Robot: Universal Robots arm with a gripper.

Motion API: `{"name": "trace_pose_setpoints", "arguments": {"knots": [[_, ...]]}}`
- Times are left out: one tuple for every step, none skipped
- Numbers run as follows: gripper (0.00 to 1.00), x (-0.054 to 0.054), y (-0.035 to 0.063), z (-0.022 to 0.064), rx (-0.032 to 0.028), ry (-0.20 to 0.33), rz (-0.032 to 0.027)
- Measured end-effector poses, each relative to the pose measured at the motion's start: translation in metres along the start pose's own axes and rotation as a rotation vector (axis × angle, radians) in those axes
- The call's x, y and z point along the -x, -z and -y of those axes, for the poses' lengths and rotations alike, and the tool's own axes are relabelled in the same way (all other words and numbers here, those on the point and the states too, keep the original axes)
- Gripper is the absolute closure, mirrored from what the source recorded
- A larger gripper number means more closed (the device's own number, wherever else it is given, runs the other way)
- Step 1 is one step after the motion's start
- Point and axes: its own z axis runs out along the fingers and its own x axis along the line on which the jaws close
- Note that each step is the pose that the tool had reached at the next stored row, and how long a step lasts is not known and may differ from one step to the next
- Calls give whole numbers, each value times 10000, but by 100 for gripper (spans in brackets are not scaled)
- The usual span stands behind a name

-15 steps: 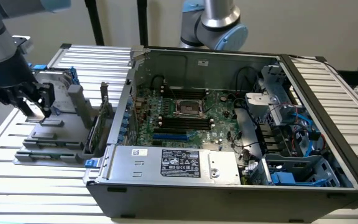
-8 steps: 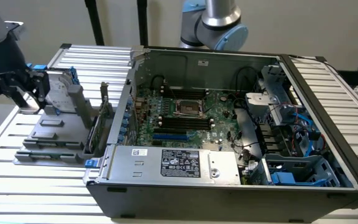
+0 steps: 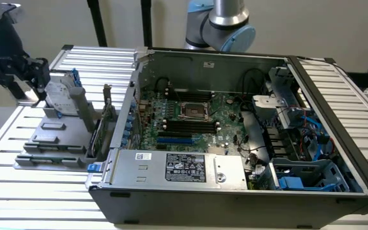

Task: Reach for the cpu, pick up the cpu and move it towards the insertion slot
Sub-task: 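Pick up the cpu and move it towards the insertion slot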

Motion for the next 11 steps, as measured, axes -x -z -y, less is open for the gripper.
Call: {"name": "trace_pose_setpoints", "arguments": {"knots": [[46,46,45,-2,2,0,-4],[46,90,83,-5,11,-1,-3],[46,135,121,-7,21,-1,-3],[46,180,159,-10,31,-1,-3],[46,225,199,-12,38,0,-5],[46,271,238,-14,48,-1,-7],[46,315,273,-16,58,-1,-11],[46,362,309,-19,69,-1,-16],[46,406,341,-21,81,-1,-20],[46,455,369,-23,96,-1,-23],[46,500,392,-25,109,-1,-26]]}}
